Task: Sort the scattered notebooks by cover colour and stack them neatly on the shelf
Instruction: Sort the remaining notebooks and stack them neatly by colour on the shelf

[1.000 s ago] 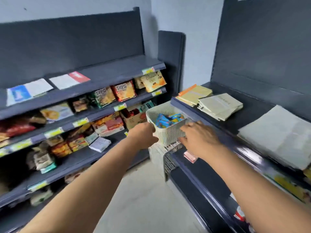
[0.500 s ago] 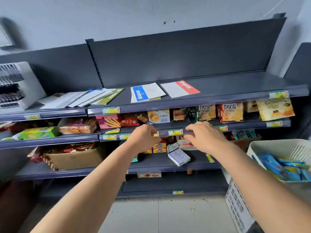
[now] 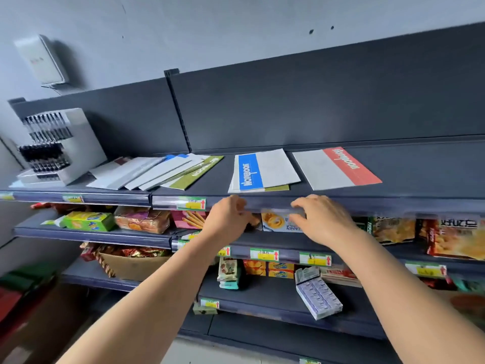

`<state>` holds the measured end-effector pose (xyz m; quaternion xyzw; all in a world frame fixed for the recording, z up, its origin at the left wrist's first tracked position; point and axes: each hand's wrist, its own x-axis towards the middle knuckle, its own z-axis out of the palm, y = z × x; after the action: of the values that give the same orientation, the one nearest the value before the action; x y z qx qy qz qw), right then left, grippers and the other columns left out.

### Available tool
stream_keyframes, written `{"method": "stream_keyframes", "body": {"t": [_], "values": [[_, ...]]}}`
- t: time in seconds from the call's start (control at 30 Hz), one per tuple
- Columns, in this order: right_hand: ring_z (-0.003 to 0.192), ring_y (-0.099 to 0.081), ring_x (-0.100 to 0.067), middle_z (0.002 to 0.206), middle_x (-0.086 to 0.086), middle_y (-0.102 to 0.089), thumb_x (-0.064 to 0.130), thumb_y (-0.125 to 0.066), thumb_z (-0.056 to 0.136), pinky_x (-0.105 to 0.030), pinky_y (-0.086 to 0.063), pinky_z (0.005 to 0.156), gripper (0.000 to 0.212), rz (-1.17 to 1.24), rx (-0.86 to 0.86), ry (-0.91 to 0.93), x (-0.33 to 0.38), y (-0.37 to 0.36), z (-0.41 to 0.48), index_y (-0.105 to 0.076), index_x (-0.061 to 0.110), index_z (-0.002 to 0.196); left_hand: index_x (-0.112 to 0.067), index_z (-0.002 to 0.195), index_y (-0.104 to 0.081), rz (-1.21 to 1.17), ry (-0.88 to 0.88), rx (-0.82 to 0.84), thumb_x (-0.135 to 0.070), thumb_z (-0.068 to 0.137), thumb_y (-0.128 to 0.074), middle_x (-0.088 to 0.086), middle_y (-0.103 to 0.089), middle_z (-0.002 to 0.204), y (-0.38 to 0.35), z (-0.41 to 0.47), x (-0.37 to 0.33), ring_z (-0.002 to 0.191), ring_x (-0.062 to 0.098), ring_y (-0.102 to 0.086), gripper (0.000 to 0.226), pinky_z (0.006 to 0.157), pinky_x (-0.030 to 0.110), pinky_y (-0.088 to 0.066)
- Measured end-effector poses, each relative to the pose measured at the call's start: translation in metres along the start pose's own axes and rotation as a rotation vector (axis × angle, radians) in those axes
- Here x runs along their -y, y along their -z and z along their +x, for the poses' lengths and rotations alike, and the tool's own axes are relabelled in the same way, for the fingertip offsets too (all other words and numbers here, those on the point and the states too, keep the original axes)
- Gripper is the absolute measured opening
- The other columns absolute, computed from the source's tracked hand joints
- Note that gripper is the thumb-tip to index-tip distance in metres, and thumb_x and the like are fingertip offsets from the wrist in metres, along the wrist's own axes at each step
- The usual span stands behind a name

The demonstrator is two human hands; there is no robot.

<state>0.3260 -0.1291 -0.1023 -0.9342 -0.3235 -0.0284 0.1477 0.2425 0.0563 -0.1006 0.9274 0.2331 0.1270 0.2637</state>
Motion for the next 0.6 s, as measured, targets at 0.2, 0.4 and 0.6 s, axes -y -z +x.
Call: {"method": "stream_keyframes", "body": {"t": [0.2,0.4,0.6], "values": [[0.121,-0.05,-0.024,0.136,0.0,-0.053,0.036,-0.045,0.099,-0.037,-0.043,0.095,0.037,0.063,0.027,0.08,-0.028,-0.002,0.103,-0.053,0.024,0.133,-0.014,0.129,-0.056,0.084,0.098,-0.049,-0.019,0.092,-0.057,0.002,-0.06,0.128,-0.009,0.089,-0.011,0.11,0.02,-0.057,0.037,0.087,0.027,-0.044],[0.125,-0.047,-0.025,0.14,-0.001,-0.049,0.038,-0.045,0.098,-0.038,-0.043,0.097,0.041,0.051,0.092,0.118,-0.043,-0.021,0.161,-0.05,0.02,0.134,-0.016,0.134,-0.05,0.126,0.229,-0.063,-0.025,0.095,-0.053,0.002,-0.057,0.129,-0.025,0.137,-0.008,0.085,0.013,-0.053,0.04,0.077,0.028,-0.044],[0.135,-0.033,-0.03,0.145,-0.007,-0.04,0.047,-0.042,0.098,-0.039,-0.034,0.107,0.049,0.044,0.146,0.106,-0.047,-0.044,0.179,-0.046,0.021,0.139,-0.013,0.105,-0.059,0.276,0.261,-0.017,-0.044,0.091,-0.054,0.007,-0.063,0.109,-0.04,0.173,0.0,0.094,0.027,-0.056,0.034,0.068,0.032,-0.044]]}}
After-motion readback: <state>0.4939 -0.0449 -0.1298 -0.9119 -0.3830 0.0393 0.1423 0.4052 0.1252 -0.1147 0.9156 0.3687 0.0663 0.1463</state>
